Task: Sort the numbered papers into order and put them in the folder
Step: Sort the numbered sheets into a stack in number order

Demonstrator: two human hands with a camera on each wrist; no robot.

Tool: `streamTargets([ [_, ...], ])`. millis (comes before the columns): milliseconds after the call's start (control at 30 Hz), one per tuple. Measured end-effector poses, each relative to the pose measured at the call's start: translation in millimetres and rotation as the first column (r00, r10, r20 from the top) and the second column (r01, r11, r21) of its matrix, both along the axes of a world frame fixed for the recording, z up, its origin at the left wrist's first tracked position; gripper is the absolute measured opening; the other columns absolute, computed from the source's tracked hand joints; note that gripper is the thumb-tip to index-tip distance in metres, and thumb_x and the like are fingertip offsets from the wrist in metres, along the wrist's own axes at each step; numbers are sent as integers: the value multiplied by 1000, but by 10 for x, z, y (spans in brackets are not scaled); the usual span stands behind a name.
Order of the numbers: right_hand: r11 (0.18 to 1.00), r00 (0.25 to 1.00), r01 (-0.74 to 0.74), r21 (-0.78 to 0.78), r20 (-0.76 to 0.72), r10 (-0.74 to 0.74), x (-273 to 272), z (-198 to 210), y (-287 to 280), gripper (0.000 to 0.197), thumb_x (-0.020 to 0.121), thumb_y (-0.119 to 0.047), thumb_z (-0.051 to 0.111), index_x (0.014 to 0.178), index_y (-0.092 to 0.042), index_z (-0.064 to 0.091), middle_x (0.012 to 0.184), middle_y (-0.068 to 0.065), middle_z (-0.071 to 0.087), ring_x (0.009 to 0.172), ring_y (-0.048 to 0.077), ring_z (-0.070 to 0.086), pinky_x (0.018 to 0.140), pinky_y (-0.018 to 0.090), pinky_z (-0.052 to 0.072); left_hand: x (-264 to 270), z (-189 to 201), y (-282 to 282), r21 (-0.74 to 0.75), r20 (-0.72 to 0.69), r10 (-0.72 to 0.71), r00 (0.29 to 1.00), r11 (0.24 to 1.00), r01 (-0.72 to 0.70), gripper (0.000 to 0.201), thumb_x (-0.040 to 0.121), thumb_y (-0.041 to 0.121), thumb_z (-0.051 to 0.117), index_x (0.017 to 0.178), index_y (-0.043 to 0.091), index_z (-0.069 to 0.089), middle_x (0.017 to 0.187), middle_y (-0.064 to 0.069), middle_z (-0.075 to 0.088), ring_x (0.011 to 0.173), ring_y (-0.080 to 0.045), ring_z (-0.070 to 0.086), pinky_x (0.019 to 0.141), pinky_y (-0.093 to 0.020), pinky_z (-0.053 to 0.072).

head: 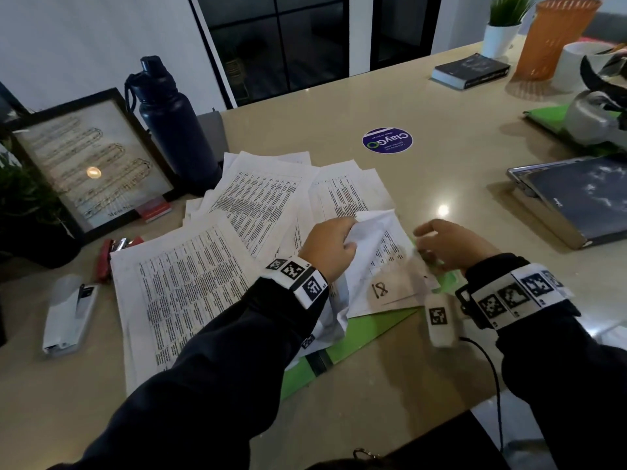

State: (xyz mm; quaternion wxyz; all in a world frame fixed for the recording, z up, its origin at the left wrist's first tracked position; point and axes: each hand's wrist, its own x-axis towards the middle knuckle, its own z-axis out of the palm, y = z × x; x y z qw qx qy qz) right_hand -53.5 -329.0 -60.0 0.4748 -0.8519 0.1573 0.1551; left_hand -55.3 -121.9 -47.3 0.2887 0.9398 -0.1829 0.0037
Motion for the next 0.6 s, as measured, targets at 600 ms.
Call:
streamTargets([
  [600, 972, 977, -211, -106, -6, 212, 110, 61, 245, 31, 88, -18, 61, 118, -14, 60, 112, 9, 62, 90, 23, 60, 78, 35, 54, 11, -37, -4, 26, 207, 131, 970, 990, -139, 16, 64, 26, 45, 59, 11, 45, 95, -9, 56, 92, -29, 45, 72, -36, 42],
])
